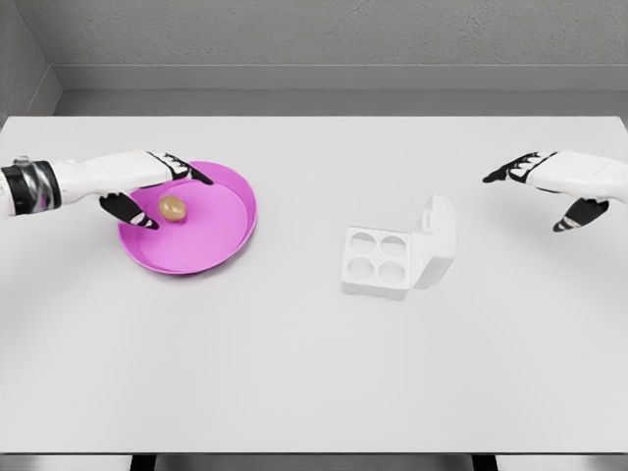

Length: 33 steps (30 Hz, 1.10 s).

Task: Pack egg into the box and close the box lid

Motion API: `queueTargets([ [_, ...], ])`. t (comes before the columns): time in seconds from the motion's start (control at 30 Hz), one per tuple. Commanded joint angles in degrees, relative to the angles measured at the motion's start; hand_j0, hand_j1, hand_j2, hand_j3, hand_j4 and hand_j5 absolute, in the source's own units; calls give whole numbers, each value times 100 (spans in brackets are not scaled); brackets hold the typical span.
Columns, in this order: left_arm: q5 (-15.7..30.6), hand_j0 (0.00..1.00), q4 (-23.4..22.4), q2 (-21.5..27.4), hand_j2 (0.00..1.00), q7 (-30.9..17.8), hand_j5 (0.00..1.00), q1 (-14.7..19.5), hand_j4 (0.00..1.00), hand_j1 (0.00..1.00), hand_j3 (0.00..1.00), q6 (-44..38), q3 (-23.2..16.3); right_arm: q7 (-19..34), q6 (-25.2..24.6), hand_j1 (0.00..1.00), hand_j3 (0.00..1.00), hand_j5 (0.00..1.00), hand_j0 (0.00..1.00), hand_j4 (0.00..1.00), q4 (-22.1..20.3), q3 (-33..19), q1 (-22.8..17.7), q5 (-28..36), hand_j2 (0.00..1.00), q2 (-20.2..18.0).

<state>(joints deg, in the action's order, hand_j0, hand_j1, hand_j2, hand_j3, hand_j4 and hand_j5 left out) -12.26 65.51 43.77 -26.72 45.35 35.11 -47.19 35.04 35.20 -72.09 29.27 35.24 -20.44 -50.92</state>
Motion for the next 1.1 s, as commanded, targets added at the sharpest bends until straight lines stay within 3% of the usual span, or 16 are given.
queueTargets([
  [0.0,-5,90,-249,-18,90,-17,90,17,90,90,90,-11,0,-4,-20,100,100,100,100,100,-68,26,-9,-135,100,-50],
  [0.1,-49,90,-373,-44,90,-35,90,44,90,90,90,-11,-9,-4,-20,100,100,100,100,100,-596,35,-211,-223,100,-76],
  [0.37,-391,80,-408,-290,80,-61,80,44,80,80,80,-11,-9,-4,-20,100,100,100,100,100,-886,0,-439,-408,100,-217],
  [0.57,-427,79,-408,-290,79,-52,79,26,79,79,79,-11,-9,-4,-20,100,100,100,100,100,-982,-211,-518,-373,100,-454],
  [0.63,-427,79,-408,-290,79,-61,79,18,79,79,79,-11,-9,-4,-20,100,100,100,100,100,-1439,-281,-782,-364,100,-700],
  [0.73,-435,75,-417,-299,75,-61,75,18,75,75,75,-11,-9,-4,-20,100,100,100,100,100,-1765,-510,-1081,-364,100,-832],
  [1.07,-567,75,-584,-334,75,-202,75,35,75,75,75,-11,8,-4,-20,100,100,100,100,100,-2248,-510,-1222,-373,100,-938],
])
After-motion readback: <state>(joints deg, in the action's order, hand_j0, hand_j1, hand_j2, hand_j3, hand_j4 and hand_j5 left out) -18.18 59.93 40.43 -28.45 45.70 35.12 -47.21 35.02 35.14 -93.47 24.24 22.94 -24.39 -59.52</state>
